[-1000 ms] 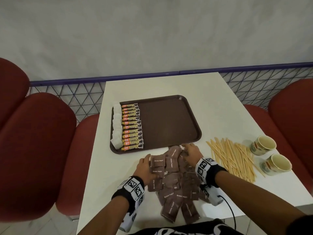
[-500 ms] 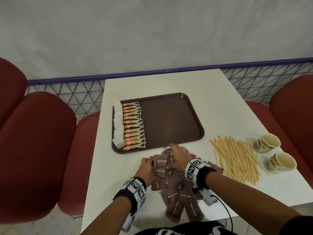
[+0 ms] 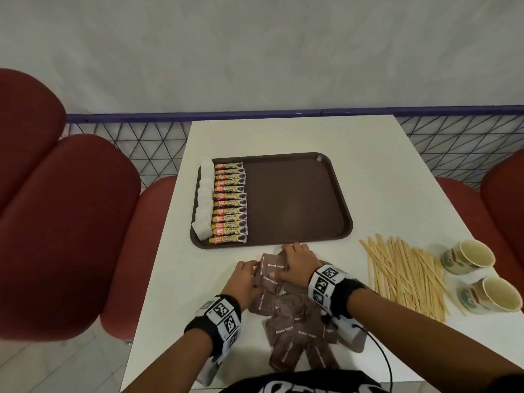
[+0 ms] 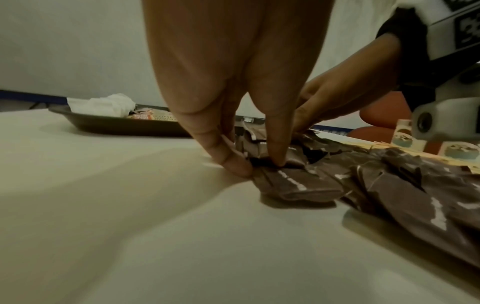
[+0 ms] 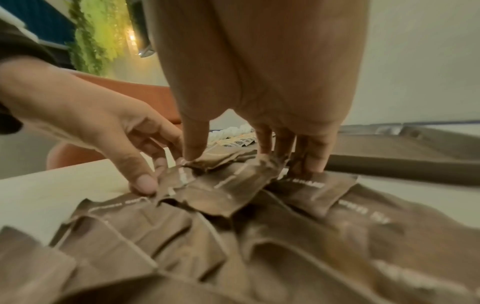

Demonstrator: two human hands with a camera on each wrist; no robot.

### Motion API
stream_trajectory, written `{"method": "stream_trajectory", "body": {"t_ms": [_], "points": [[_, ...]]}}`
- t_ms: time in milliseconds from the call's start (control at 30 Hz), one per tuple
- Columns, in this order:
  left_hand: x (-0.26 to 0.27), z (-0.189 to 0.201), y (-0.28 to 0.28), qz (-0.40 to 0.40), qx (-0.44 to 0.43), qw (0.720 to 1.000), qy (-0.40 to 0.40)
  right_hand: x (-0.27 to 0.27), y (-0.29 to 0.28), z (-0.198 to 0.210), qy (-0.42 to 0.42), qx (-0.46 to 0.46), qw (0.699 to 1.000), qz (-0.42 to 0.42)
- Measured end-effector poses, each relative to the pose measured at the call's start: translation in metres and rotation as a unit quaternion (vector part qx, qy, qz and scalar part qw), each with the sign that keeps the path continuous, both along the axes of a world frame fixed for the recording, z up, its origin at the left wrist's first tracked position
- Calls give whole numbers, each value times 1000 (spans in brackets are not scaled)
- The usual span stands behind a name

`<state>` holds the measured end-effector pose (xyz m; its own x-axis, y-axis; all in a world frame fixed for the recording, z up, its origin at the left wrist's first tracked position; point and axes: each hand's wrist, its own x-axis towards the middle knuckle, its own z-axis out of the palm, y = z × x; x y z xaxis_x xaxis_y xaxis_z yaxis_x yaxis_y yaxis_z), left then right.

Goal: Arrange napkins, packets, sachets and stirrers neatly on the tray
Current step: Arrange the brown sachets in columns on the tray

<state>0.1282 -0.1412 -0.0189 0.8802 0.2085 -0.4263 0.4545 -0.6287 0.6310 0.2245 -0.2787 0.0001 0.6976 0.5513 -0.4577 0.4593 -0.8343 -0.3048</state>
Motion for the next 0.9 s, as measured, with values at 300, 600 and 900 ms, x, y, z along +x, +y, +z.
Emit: {"method": "stream_trajectory", "body": {"t_ms": [300, 600, 900], "points": [[11, -7, -13, 65, -24, 997, -26, 5, 11, 0, 32, -24, 999, -18], [13, -12, -20, 161, -107, 980, -56, 2, 20, 7, 67, 27, 997, 11], [12, -3, -3, 101, -124, 985, -69, 10, 13, 8, 84, 112, 990, 19]]}}
